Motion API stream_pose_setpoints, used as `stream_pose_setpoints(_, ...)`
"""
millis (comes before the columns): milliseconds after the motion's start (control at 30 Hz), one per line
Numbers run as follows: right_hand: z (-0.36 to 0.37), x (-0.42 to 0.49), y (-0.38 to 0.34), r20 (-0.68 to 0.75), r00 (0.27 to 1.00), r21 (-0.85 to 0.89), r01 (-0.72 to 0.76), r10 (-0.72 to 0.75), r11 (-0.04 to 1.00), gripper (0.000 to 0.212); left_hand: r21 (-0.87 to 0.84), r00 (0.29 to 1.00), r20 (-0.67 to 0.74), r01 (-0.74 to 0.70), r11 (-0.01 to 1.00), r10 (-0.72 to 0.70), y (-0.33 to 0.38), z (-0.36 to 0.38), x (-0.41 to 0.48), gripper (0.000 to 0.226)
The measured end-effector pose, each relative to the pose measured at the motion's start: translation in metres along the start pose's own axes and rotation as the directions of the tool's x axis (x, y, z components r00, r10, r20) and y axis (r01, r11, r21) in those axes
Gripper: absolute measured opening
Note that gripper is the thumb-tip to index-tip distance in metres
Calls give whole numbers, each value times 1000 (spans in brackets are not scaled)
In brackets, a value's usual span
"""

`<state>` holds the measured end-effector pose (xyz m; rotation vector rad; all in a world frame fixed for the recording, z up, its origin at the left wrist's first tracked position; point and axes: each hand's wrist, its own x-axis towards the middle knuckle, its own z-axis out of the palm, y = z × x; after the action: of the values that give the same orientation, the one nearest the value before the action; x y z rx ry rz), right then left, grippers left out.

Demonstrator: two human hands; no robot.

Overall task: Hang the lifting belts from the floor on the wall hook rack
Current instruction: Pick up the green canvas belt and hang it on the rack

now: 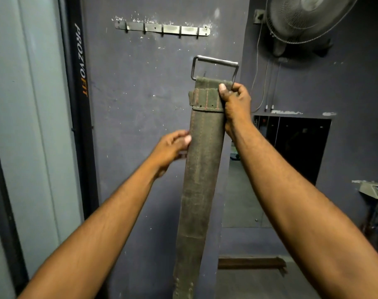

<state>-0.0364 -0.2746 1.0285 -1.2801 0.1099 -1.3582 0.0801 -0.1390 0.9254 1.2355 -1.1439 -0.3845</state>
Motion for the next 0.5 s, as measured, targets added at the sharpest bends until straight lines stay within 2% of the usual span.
stream_pose_setpoints(67, -1, -4, 8, 16, 1000, 0, -9, 9, 1000, 36, -102, 993, -98, -81, 992, 71, 38, 10, 23, 24)
stream_pose_setpoints(200, -10, -14, 21, 126, 992, -60, -13, 21, 998, 44, -205, 964, -267, -54, 977, -3, 82, 25, 53, 29)
stream_pose_setpoints(300, -21, -15, 24, 189, 982, -105, 15, 6, 994, 46, -186, 957, -287, -4, 983, -50, 82, 34, 62, 27)
stream_pose_setpoints(433, -39, -10, 22, 270, 963, -103, 28, 1, 994, 51, -364, 949, -299, -17, 931, -100, 72, 45, 70, 22)
stream_pose_setpoints(500, -46, -5, 26, 265, 964, -115, 23, 8, 993, 51, -418, 955, -284, -46, 907, -82, 64, 50, 77, 24)
